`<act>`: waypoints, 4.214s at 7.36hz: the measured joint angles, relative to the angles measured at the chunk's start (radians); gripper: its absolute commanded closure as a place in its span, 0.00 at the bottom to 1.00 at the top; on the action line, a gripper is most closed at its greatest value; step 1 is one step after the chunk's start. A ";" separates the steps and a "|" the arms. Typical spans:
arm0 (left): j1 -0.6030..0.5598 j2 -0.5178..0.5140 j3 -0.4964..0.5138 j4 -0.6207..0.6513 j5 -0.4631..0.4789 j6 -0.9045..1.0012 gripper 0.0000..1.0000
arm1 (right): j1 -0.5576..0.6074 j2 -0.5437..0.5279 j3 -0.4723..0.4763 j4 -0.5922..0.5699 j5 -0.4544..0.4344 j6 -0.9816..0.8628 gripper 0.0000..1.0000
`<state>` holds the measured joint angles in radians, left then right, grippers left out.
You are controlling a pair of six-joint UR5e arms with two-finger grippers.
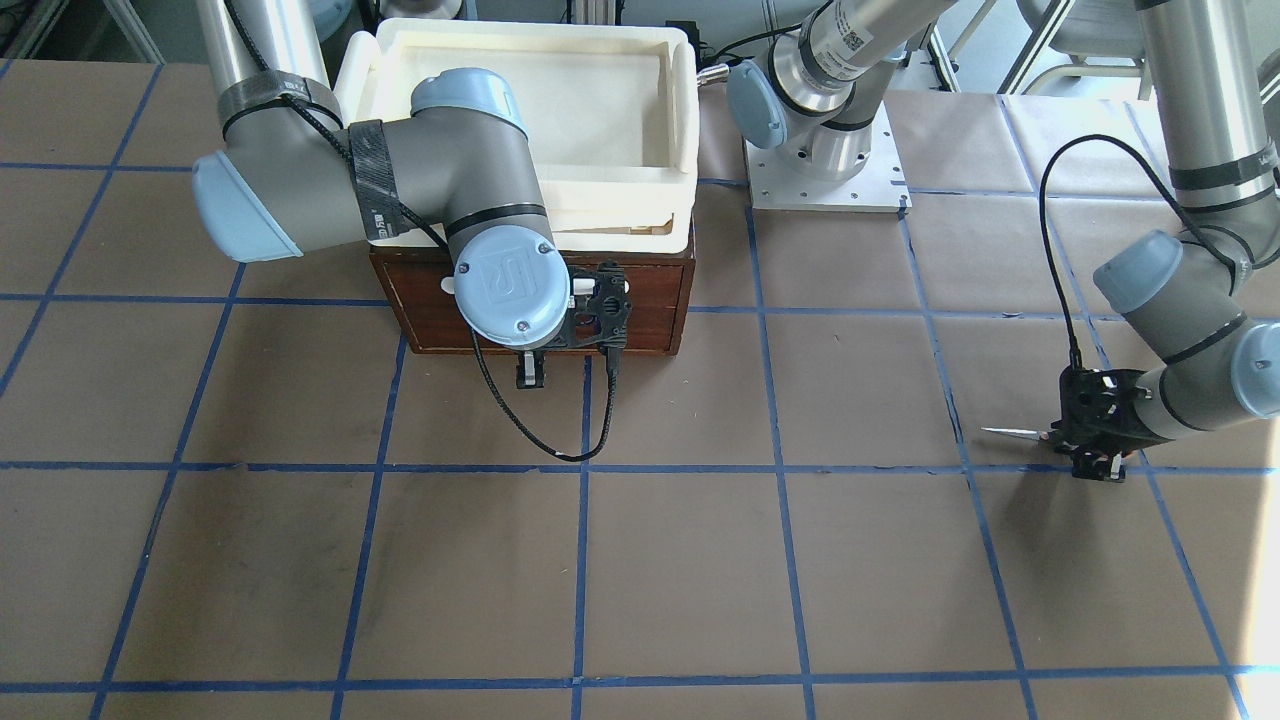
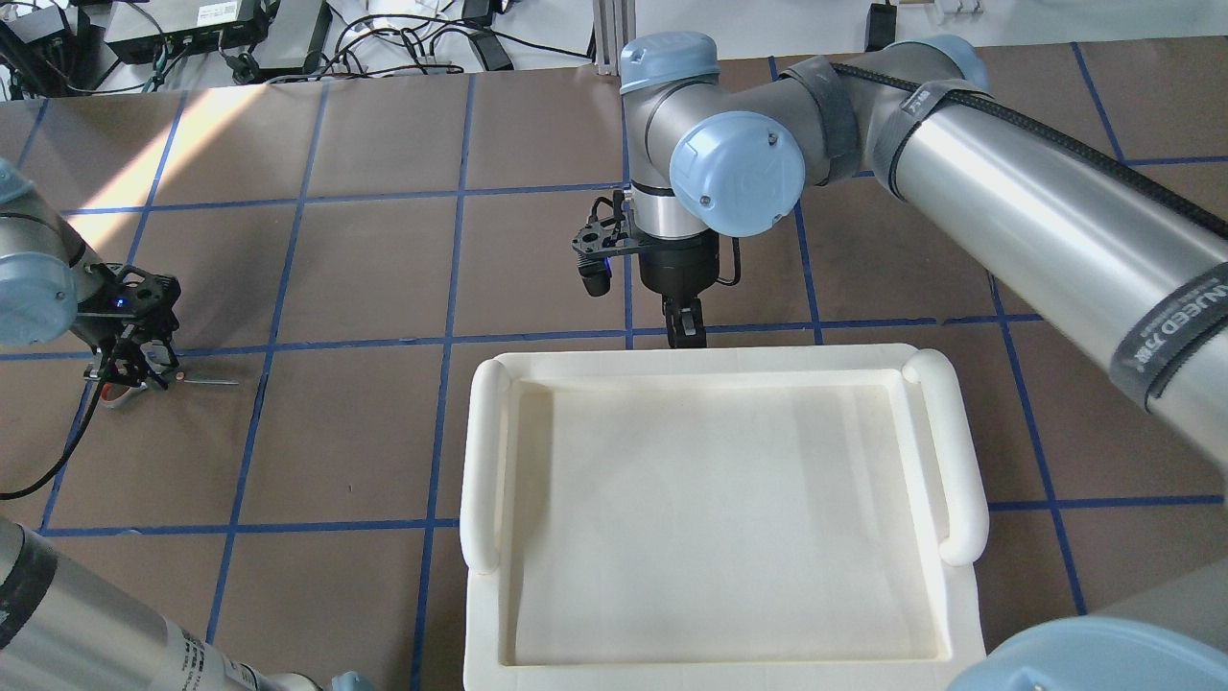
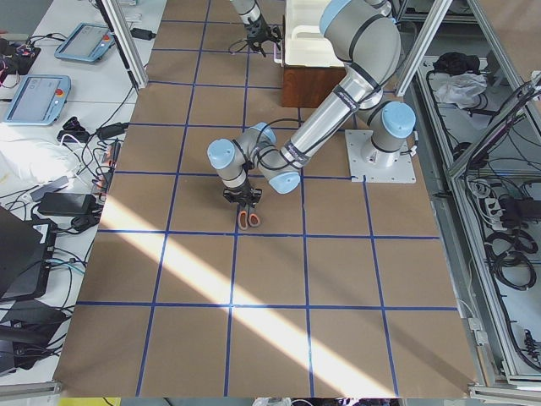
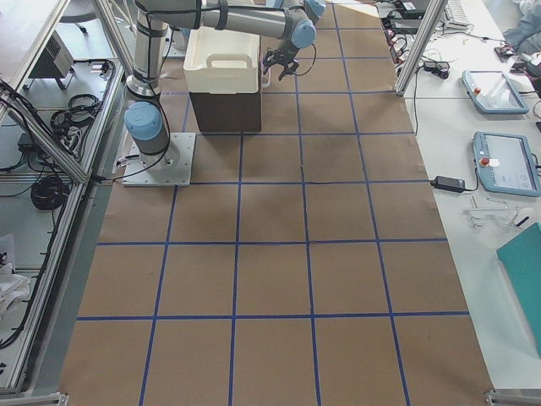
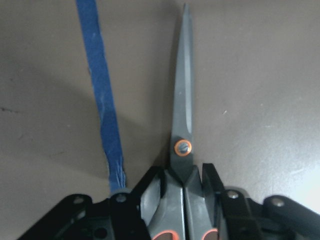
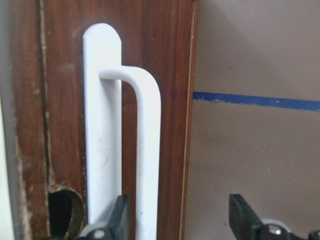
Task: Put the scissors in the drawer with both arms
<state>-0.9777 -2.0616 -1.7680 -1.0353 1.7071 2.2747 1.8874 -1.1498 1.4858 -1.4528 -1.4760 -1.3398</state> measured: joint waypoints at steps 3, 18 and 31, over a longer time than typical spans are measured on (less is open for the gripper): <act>-0.025 0.028 0.014 0.001 0.004 -0.004 1.00 | -0.002 0.004 -0.022 -0.040 0.001 -0.002 0.39; -0.316 0.269 0.151 -0.368 -0.078 -0.332 1.00 | -0.037 0.180 -0.233 -0.255 -0.024 -0.044 0.34; -0.919 0.283 0.165 -0.390 -0.219 -1.232 1.00 | -0.151 -0.145 -0.164 -0.229 -0.030 0.139 0.00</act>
<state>-1.8964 -1.7783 -1.6035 -1.4248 1.4883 1.0427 1.7367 -1.2946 1.3220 -1.6816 -1.5062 -1.2012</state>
